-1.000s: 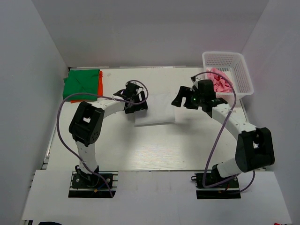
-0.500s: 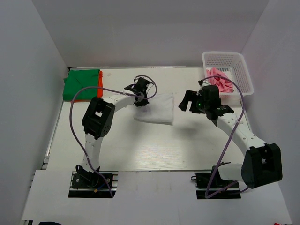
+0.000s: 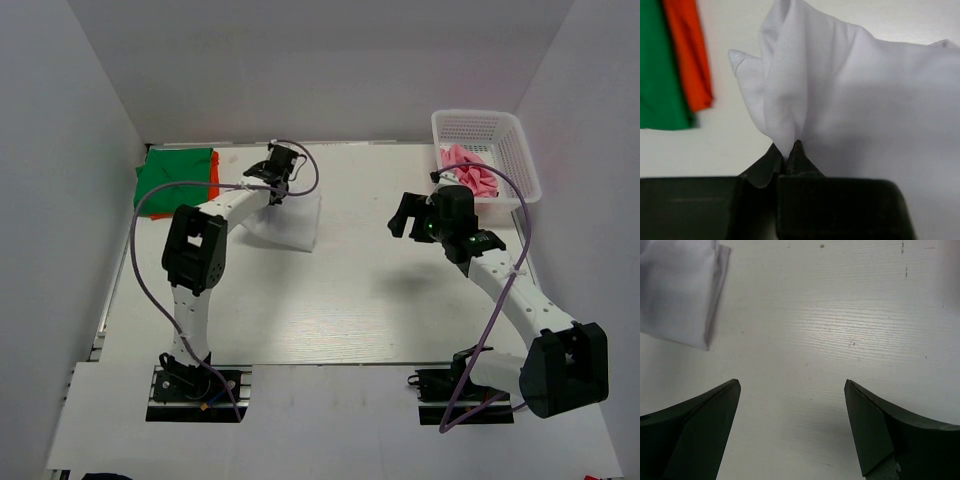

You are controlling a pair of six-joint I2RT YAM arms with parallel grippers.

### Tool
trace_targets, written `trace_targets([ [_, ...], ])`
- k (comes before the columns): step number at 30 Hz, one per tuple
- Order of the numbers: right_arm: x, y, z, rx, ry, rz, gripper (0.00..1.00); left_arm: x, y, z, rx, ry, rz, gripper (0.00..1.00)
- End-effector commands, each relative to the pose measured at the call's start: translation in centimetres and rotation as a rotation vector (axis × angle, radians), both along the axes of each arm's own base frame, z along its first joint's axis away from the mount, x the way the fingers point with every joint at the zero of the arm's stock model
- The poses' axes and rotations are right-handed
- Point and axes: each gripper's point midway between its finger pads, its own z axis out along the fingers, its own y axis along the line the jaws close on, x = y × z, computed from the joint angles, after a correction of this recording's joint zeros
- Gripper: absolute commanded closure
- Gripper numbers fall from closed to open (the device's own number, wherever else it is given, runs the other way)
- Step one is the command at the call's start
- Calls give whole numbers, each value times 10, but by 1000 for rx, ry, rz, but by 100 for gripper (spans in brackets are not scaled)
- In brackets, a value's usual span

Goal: Fold and stack the t-shirts
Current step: Put the neatly folded tshirt into the corner of the board with the left arm

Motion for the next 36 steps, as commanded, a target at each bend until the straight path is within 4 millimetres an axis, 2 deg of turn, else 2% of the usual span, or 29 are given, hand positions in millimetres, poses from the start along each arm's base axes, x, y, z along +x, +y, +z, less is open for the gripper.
trace_targets([
  [1,8,1,4,-6,-45,11,10,25,47,102,84,-226,8,100],
  [2,8,2,3,-6,-43,18,10,27,55,110,94,-239,-1,100],
  [3,8,2,4,-6,-43,19,10,29,71,116,97,-251,18,100],
  [4,8,3,4,-7,-42,20,10,32,73,127,78,-277,-3,100],
  [8,10,1,0,-12,-42,12,10,41,101,131,121,-277,-59,100],
  [11,14,5,3,5,-35,11,10,50,128,134,154,-268,-77,100],
  [12,14,4,1,-12,-35,22,10,52,144,141,171,-273,-57,100],
  [15,15,4,-5,-17,-15,23,10,62,170,150,178,-283,-35,100],
  [18,17,6,-5,-18,-7,26,10,69,181,159,180,-291,-65,100],
  [19,17,6,-5,-16,-7,26,10,71,192,158,183,-289,-45,100],
  [20,18,6,-3,-16,-8,26,10,73,189,168,178,-299,-67,100],
  [21,19,7,-2,-14,-10,27,10,74,195,167,174,-292,-63,100],
  [22,19,8,-1,-13,-12,30,10,75,201,176,171,-305,-57,100],
  [25,21,8,0,-14,-12,28,10,73,201,179,178,-303,-62,100],
  [26,21,8,0,-17,-9,27,10,72,204,196,169,-348,-66,100],
  [27,22,7,-1,-18,-6,24,10,71,204,190,168,-334,-67,100],
  [28,22,7,-2,-20,-1,22,10,69,206,197,157,-349,-75,100],
  [33,24,7,-3,-21,-2,23,10,69,217,194,148,-351,-70,100],
  [36,24,7,-4,-16,6,23,10,71,237,173,148,-312,-27,100],
])
